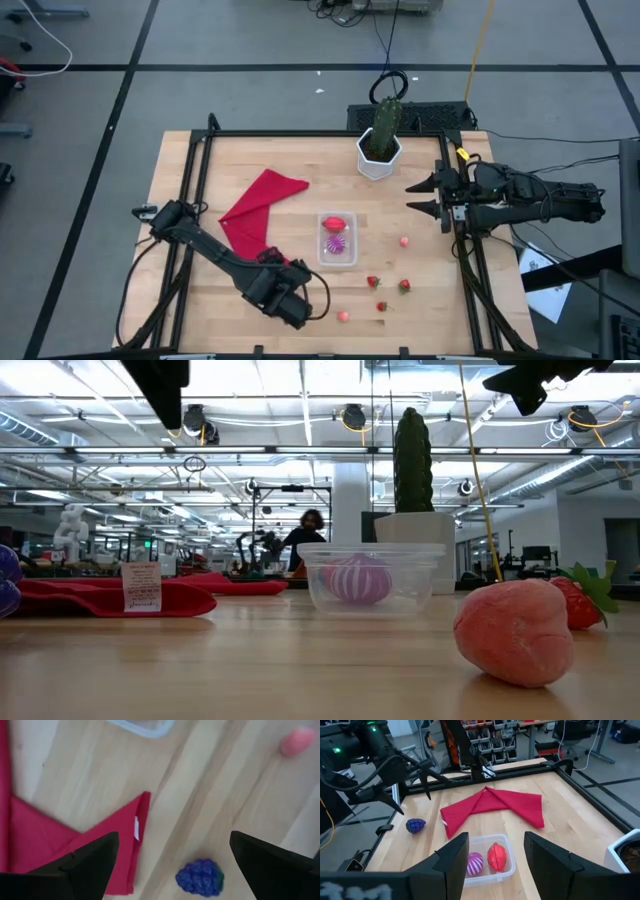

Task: Pick and placing Produce into tupperware
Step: Put the blue grapes into the transparent bin

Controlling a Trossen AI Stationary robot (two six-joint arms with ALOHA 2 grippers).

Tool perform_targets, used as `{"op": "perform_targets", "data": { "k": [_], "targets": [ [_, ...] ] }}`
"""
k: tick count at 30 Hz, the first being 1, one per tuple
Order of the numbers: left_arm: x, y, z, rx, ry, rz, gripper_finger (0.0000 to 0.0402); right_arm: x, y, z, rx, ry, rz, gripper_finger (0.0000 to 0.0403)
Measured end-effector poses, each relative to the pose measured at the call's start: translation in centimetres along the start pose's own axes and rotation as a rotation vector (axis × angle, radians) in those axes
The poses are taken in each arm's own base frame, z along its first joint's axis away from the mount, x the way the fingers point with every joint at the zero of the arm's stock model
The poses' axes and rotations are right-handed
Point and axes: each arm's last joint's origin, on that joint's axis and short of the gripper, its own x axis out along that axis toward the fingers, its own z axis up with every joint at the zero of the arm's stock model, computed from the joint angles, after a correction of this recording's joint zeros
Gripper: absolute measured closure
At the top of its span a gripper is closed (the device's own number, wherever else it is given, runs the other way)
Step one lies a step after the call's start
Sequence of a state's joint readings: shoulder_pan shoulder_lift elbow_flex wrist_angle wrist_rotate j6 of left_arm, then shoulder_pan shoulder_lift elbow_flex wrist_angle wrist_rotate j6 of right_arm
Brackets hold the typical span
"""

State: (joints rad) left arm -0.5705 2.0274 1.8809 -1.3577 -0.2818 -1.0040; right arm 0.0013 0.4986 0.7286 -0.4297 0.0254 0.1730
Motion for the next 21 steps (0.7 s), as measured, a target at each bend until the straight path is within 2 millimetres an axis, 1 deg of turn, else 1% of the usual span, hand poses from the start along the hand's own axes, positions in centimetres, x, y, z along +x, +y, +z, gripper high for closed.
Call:
{"op": "perform_targets", "data": {
  "k": [2, 5, 8, 11, 16, 21],
  "targets": [
    [0.0, 0.1, 0.0, -0.054, -0.003, 0.011, 0.0014, 0.0, 0.0, 0.0, 0.027, 0.000, 0.000, 0.0218],
    [0.0, 0.7, -0.2, -0.204, 0.026, 0.070, 0.0014, 0.0, 0.0, 0.0, 0.056, 0.000, 0.000, 0.0218],
    [-0.1, 1.5, -0.8, -0.415, 0.084, 0.152, 0.0014, 0.0, 0.0, 0.0, 0.058, 0.000, 0.000, 0.0218],
    [-0.2, 1.6, -1.1, -0.616, 0.156, 0.172, 0.0014, 0.0, 0.0, 0.0, 0.058, 0.000, 0.000, 0.0218],
    [-0.2, 1.1, -1.4, -0.726, 0.217, 0.140, 0.0014, 0.0, 0.0, 0.0, 0.058, 0.000, 0.000, 0.0218],
    [-0.1, 0.8, -1.0, -0.805, 0.283, 0.086, 0.0014, 0.0, 0.0, 0.0, 0.058, 0.001, 0.000, 0.0218]
  ]
}}
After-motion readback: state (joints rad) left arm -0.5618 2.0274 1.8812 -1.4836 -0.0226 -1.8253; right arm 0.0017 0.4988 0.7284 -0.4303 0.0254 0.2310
